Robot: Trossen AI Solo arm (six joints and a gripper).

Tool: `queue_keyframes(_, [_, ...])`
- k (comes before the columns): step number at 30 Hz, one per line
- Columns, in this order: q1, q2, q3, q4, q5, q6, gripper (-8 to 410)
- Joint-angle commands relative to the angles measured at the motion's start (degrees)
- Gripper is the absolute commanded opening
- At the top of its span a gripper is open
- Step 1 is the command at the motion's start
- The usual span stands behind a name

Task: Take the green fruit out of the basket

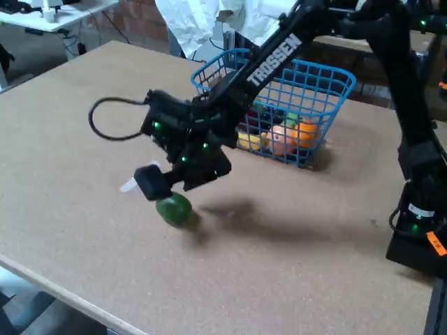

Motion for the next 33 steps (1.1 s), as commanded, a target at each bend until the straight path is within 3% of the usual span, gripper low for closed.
queue_keyframes(1, [0.02, -2.84, 0.09, 0.2, 0.83, -1.68, 315])
queue_keyframes(9, [0.0, -11.04, 0.09, 0.2, 1.25, -3.1, 315])
queue_keyframes(15, [0.02, -20.04, 0.09, 0.22, 1.25, -7.96, 315])
queue_keyframes(33, [-0.11, -48.76, 0.09, 2.93, 1.31, -30.47, 315])
